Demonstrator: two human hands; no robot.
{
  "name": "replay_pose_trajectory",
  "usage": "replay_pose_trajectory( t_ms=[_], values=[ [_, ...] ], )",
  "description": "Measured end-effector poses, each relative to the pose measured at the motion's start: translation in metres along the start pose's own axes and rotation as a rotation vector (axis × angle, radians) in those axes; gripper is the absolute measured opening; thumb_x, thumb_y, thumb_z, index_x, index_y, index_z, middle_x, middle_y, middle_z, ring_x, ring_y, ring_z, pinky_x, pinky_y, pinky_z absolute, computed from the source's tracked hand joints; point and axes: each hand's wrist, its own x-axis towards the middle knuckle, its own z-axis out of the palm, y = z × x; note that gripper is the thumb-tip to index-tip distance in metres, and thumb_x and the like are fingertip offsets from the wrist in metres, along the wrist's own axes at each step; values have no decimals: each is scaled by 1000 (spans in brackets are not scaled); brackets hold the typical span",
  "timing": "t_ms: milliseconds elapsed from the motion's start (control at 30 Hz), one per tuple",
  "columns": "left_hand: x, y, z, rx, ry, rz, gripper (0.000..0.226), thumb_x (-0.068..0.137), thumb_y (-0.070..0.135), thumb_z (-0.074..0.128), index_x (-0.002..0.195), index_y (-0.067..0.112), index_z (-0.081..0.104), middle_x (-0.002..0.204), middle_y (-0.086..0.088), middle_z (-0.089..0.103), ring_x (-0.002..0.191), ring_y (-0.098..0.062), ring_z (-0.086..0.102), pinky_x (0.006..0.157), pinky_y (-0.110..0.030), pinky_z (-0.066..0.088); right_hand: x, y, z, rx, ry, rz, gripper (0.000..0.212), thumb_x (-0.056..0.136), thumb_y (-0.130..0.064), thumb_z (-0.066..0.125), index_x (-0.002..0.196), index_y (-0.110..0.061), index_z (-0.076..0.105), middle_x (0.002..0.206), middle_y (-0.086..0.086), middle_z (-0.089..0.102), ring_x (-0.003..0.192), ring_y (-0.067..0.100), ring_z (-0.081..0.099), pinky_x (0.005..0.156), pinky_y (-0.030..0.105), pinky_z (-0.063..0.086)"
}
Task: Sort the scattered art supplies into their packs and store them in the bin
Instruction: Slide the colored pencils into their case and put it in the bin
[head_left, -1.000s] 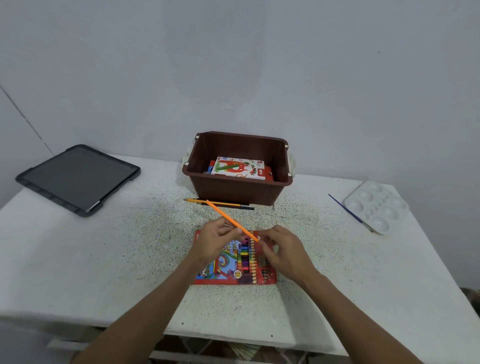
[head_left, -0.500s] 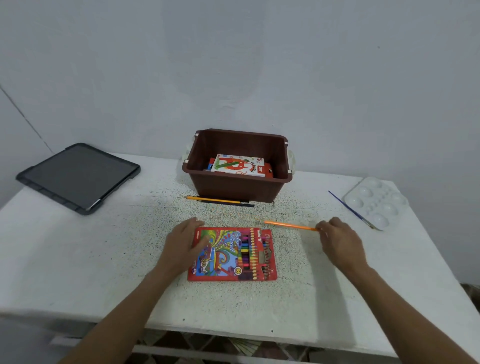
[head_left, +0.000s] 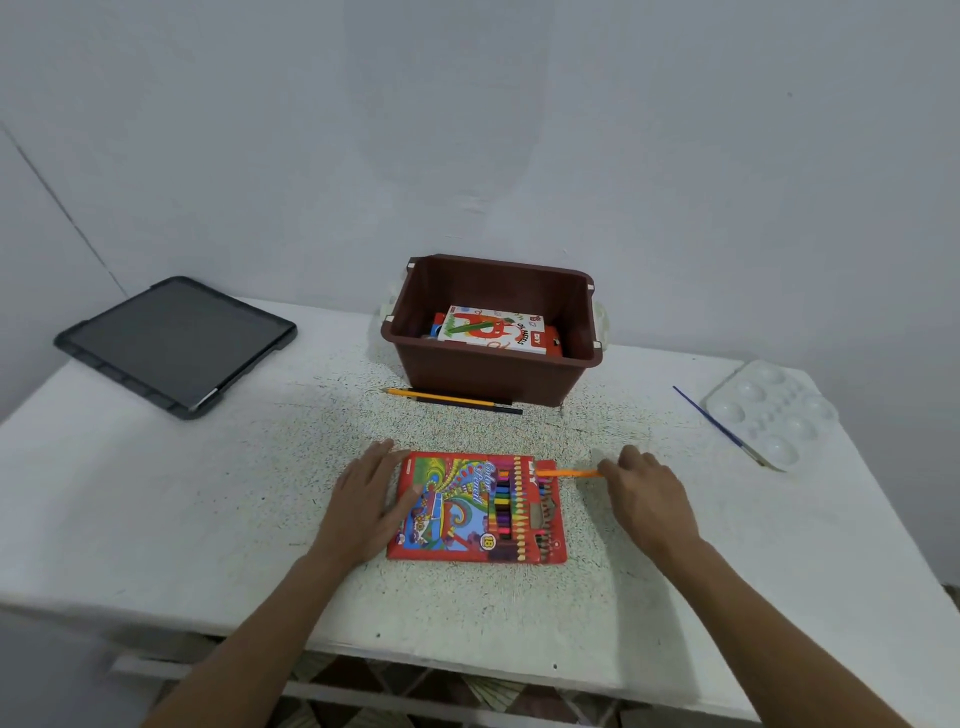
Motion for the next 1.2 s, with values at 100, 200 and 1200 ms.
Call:
replay_pose_trajectory(
  t_ms=[100,200,1200],
  values=[
    [0,0,1,1,19,10,84,88,78,19,141,19,48,151,-9,44,139,-30,41,107,-40,22,3,-25,4,104,-54,-29,33,67,-10,87,96,-11,71,73,4,54,57,15,48,48,23,31],
    [0,2,0,-11,13,3,90,85,81,15,143,19,47,154,-7,41,142,-28,37,110,-40,18,7,-45,6,262,-121,-50,43,77,-23,82,116,-17,66,90,4,58,75,16,57,58,21,39],
    [93,27,-22,602,52,437,36,79,21,76,109,4,68,93,-16,63,76,-32,65,59,-41,55,0,-48,11,667,-82,-38,49,98,-15,51,145,-15,42,131,9,57,116,24,52,94,30,41]
  ],
)
